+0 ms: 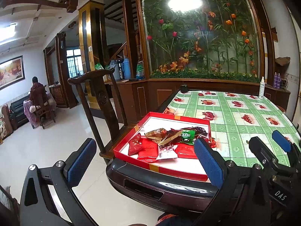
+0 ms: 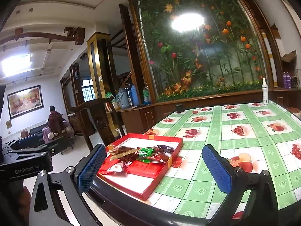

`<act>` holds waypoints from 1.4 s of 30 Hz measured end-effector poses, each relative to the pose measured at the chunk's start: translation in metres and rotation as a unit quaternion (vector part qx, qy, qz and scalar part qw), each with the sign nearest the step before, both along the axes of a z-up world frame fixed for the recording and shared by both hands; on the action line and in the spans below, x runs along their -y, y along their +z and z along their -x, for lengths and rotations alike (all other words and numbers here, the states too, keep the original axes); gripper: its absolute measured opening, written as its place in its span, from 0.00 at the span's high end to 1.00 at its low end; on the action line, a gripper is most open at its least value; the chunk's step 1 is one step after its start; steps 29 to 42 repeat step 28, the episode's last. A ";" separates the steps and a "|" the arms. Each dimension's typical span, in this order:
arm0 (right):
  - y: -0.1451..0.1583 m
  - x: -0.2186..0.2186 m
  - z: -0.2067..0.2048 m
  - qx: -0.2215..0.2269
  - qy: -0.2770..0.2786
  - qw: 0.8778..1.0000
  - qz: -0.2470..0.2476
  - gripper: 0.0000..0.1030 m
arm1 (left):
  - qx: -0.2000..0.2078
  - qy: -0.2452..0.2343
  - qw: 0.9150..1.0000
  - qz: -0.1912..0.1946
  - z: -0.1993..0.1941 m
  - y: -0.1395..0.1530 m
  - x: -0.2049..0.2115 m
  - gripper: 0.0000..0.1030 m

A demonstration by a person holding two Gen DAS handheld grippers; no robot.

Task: Organize snacks

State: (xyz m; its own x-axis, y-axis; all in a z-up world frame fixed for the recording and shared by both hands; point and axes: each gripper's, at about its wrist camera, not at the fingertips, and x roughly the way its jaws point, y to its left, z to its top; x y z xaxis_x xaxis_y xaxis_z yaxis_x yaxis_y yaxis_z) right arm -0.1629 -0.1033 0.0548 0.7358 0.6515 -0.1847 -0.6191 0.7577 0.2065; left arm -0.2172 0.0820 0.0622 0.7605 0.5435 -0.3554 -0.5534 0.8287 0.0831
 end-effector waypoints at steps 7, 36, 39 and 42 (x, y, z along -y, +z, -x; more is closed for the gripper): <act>-0.002 -0.007 0.002 0.001 0.010 1.000 0.010 0.00 | -0.003 0.005 1.000 0.002 0.000 -0.002 -0.004 0.00; -0.009 -0.023 -0.023 -0.022 0.019 0.999 0.025 0.00 | -0.003 -0.040 0.999 0.030 -0.018 -0.007 -0.010 0.00; -0.009 -0.023 -0.023 -0.022 0.019 0.999 0.025 0.00 | -0.003 -0.040 0.999 0.030 -0.018 -0.007 -0.010 0.00; -0.009 -0.023 -0.023 -0.022 0.019 0.999 0.025 0.00 | -0.003 -0.040 0.999 0.030 -0.018 -0.007 -0.010 0.00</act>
